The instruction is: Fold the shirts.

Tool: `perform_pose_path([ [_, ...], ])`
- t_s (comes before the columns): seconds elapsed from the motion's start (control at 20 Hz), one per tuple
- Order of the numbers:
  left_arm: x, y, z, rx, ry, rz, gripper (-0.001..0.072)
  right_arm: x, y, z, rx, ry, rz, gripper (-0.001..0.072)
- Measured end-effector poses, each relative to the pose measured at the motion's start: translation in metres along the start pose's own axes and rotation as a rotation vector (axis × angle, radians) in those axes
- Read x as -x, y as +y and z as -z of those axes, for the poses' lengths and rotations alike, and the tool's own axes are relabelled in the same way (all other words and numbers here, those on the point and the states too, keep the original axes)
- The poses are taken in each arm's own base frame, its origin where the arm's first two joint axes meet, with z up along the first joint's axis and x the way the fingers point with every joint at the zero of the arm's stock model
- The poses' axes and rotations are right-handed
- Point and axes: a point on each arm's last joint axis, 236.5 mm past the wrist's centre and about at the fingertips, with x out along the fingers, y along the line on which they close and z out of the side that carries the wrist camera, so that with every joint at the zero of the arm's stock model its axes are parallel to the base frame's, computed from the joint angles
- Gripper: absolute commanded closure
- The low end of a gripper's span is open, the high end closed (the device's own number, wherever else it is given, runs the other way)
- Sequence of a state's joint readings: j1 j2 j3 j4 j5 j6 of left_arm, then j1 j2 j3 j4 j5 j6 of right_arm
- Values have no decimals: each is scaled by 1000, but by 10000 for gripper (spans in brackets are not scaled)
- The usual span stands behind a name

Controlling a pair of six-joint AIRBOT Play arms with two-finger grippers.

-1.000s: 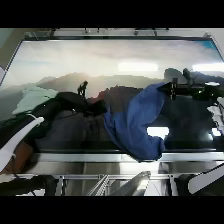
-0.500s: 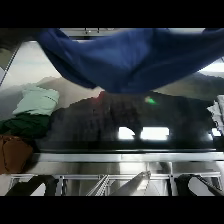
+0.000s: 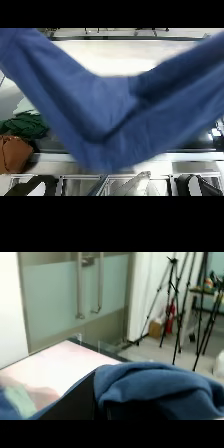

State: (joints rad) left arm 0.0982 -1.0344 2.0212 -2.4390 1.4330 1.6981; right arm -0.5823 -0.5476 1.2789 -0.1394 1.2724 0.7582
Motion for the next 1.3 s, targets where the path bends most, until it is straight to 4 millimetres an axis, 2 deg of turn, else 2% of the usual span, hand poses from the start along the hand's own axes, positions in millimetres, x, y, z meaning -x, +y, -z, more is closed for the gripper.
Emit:
perform_pose_path([
  [0.1,-35,42,26,92,110,-5,690,-8,-44,32,-123,49,50,690],
  [0.2,-76,87,66,181,241,4,690,-19,-92,87,-303,118,78,689],
  [0.25,-95,105,87,214,297,15,693,-25,-113,122,-397,160,82,648],
  [0.3,-117,124,111,244,354,29,676,-32,-130,158,-482,201,88,472],
  [0.35,-138,140,135,267,404,41,450,-38,-147,200,-574,243,106,377],
  [0.4,-159,156,159,292,445,50,230,-44,-163,240,-660,282,135,376],
  [0.45,-177,169,180,317,480,57,36,-47,-176,278,-734,322,169,328],
  [0.5,-194,182,200,341,507,59,-12,-48,-188,314,-803,361,206,240],
  [0.55,-207,194,215,359,528,58,-13,-47,-197,345,-858,400,234,203],
  [0.6,-214,203,224,371,540,57,-13,-45,-204,367,-902,426,253,204],
  [0.7,-220,219,231,396,556,54,-12,-38,-217,395,-962,459,284,204],
  [0.75,-217,224,234,421,571,52,-11,-34,-224,401,-974,460,298,205],
  [0.85,-205,226,245,481,625,60,7,-26,-238,406,-979,465,321,208],
  [0.95,-190,213,267,547,704,82,6,-16,-245,415,-973,506,353,208],
  [1.15,-162,155,339,674,850,115,7,8,-254,451,-986,650,434,211],
  [1.3,-147,109,408,802,912,71,7,17,-255,469,-1016,719,458,212],
])
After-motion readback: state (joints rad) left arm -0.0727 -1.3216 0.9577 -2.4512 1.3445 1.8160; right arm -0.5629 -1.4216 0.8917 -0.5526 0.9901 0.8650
